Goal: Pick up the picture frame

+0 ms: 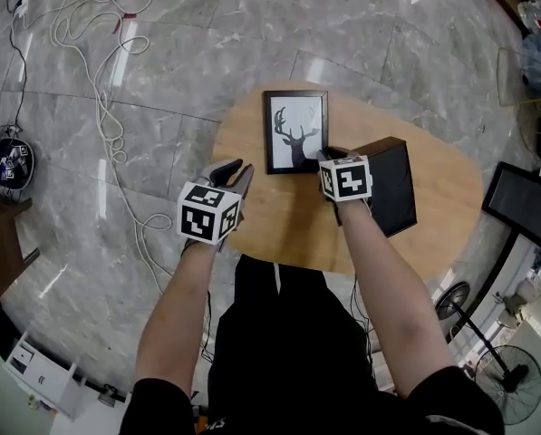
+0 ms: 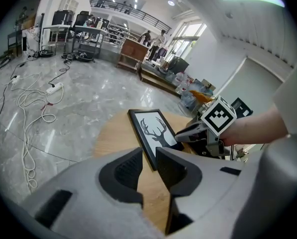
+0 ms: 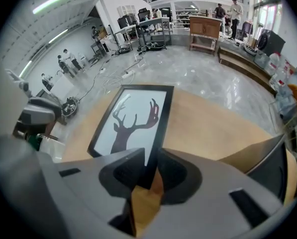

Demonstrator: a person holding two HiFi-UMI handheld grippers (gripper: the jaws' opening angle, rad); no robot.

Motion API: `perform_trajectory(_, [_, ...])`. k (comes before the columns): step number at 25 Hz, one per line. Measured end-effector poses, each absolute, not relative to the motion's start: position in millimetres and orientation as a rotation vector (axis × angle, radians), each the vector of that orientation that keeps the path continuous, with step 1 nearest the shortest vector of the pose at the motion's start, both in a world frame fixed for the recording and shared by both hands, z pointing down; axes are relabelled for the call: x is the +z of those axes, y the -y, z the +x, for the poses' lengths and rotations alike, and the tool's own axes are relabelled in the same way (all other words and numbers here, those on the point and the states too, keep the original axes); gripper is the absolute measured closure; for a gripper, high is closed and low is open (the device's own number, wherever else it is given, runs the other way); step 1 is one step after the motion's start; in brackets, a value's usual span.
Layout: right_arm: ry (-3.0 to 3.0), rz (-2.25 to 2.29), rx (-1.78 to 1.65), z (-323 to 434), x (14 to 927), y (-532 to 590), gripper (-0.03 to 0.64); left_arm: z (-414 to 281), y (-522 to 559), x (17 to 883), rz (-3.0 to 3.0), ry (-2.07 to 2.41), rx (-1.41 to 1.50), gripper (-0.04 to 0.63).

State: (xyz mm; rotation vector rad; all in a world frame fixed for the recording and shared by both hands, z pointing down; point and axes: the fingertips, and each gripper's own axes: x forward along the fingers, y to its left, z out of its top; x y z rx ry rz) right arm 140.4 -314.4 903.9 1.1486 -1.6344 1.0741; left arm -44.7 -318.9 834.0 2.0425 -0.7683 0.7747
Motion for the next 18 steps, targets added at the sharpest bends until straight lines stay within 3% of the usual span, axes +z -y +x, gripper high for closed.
perform_trajectory(5, [1.591,1.179,1.058,143,904,315,0.546,-54,319,829,2.036,0.782,0.761,0.503])
perform_trajectory(7, [1.569,1.178,1.065,144,905,309,0.516,-57,320,826,2.033,0.79,0.751,0.503])
perform_trajectory(8, [1.546,1.18,1.078,145,907,304,0.468,-58,320,826,2.032,0.791,0.747,0.503])
perform_trajectory(10, [1.509,1.206,1.121,148,912,293,0.456,-60,319,825,2.03,0.792,0.743,0.503])
perform_trajectory(18, [1.531,1.183,1.196,125,914,275,0.528,-75,303,826,2.0,0.787,0.75,0.503])
